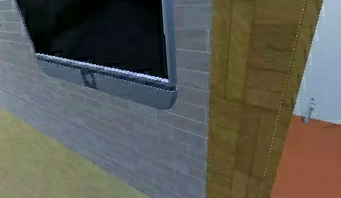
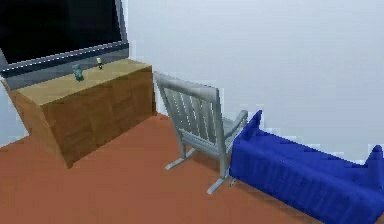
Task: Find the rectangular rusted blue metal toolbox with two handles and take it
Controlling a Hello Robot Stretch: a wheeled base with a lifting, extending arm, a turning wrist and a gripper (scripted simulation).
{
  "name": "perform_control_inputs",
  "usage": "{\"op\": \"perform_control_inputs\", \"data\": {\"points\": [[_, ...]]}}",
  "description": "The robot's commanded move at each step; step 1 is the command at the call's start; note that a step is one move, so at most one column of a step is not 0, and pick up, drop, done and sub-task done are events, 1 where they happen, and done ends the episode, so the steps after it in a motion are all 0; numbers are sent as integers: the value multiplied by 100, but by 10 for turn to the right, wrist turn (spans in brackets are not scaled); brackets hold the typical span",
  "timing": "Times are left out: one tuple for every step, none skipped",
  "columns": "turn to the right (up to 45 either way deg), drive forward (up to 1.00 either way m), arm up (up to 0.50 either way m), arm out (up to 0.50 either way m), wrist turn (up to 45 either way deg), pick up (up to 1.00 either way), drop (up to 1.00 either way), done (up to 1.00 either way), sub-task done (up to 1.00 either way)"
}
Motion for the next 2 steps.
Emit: {"op": "perform_control_inputs", "data": {"points": [[-360, 0, 0, 0, 0, 0, 0, 0, 0], [-450, 0, 0, 0, 0, 0, 0, 0, 0]]}}
